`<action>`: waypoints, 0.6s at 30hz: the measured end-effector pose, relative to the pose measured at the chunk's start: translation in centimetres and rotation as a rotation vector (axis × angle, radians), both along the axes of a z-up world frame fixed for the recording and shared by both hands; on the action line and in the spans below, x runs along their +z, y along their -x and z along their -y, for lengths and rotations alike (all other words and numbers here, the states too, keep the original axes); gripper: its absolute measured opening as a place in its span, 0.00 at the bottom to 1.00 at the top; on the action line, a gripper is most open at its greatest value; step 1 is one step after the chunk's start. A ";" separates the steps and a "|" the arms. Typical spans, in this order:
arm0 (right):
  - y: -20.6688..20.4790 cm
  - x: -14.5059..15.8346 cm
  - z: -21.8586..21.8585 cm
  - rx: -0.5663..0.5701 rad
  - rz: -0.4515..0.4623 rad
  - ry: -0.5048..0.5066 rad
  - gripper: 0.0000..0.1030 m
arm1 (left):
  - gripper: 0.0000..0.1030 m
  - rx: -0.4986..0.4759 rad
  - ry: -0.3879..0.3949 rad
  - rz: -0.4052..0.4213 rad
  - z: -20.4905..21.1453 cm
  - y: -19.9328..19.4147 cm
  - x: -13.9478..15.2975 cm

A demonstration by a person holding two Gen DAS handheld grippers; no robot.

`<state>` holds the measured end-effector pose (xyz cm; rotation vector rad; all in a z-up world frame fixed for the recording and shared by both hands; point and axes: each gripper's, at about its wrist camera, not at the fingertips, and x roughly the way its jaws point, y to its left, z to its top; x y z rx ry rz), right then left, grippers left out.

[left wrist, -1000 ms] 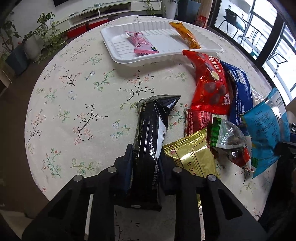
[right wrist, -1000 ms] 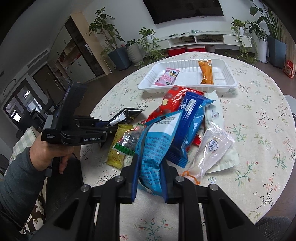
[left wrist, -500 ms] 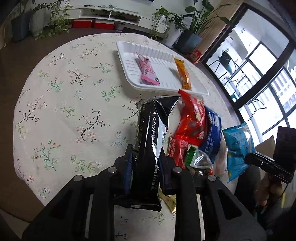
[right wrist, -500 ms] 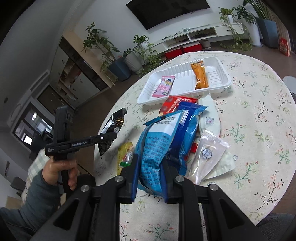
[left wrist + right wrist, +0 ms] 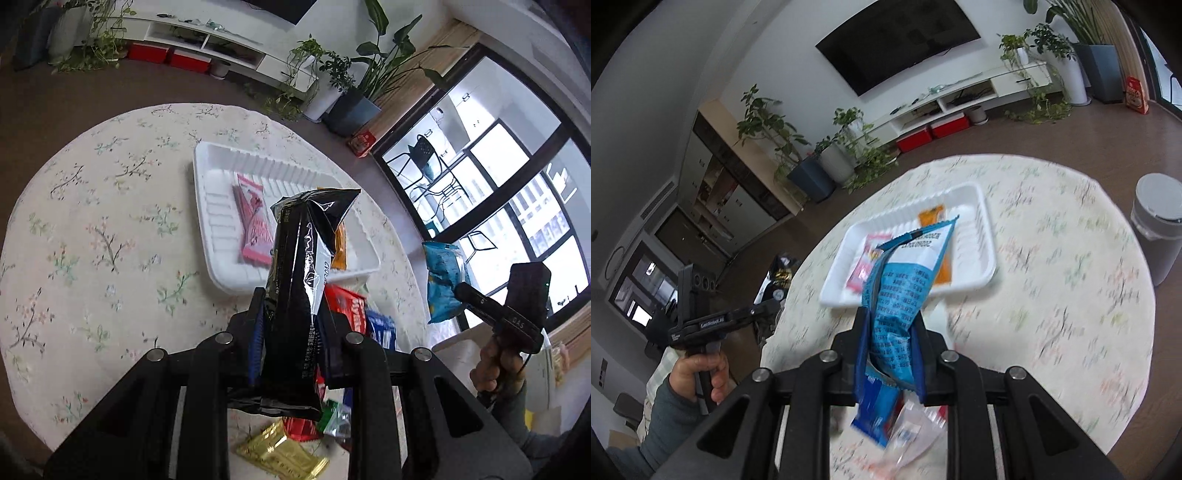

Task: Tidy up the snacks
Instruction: 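Lift both packets and lower them into the white tray, opening both tools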

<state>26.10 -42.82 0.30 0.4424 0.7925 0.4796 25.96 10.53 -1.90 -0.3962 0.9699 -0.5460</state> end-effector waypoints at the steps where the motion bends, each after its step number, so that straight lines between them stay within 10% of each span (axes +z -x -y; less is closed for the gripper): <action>1: -1.2 0.3 0.4 -0.006 0.000 -0.009 0.22 | 0.21 0.005 0.002 -0.002 0.1 -1.2 0.2; 18: -16.1 -3.8 -7.4 0.168 -0.156 0.075 0.20 | 0.21 -0.012 0.020 -0.163 8.5 -13.9 -4.2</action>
